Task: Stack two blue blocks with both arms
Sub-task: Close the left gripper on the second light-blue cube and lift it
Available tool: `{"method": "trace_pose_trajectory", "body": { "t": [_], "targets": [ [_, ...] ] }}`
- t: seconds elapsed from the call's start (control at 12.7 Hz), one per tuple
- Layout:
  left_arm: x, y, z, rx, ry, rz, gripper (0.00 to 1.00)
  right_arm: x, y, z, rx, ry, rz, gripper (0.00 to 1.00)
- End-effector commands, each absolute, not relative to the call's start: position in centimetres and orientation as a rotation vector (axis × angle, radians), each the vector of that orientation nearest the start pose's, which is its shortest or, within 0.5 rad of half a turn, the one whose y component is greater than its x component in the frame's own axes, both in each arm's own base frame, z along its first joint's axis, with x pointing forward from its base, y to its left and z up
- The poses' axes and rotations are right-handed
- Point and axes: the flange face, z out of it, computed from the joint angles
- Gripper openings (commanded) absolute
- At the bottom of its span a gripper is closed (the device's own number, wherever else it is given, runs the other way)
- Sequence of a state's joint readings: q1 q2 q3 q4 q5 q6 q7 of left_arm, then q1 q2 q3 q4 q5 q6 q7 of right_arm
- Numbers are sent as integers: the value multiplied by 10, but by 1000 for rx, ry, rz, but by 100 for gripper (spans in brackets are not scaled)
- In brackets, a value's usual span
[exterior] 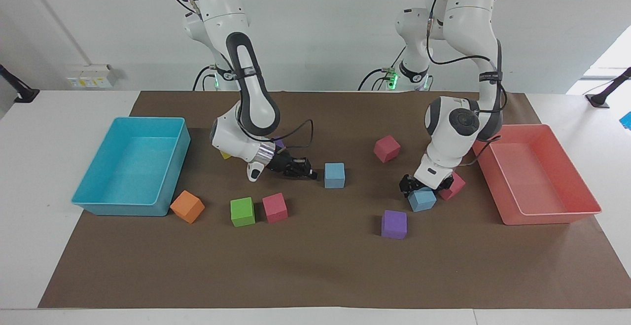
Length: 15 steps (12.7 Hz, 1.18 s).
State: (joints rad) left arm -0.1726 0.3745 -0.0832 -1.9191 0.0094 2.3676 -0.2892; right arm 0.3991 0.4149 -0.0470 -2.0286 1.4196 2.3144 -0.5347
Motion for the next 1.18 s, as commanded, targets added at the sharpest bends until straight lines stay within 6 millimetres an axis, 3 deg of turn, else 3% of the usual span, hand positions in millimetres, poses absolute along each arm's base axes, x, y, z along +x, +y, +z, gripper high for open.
{"method": "trace_pose_trajectory", "body": {
  "t": [0.0,0.08,0.24,0.39,0.71,0.87,1.1],
  "targets": [
    [615,-151,309,-3170,-81,-154,69,553,223,239,-2196,233,-21,0],
    [616,-149,310,-3160,-75,-163,67,553,223,239,-2197,233,-23,0],
    [617,-147,314,-3144,-54,-179,45,554,223,239,-2199,235,-25,0],
    [616,-148,328,-3144,-48,-196,32,554,223,239,-2199,236,-24,0],
    [603,-157,383,-3119,0,-225,28,551,230,238,-2208,231,-23,0],
    [589,-180,402,-3095,80,-193,28,550,231,238,-2212,231,-25,0],
    [576,-232,414,-3094,159,-175,28,550,231,237,-2214,233,-25,0]
  ]
}}
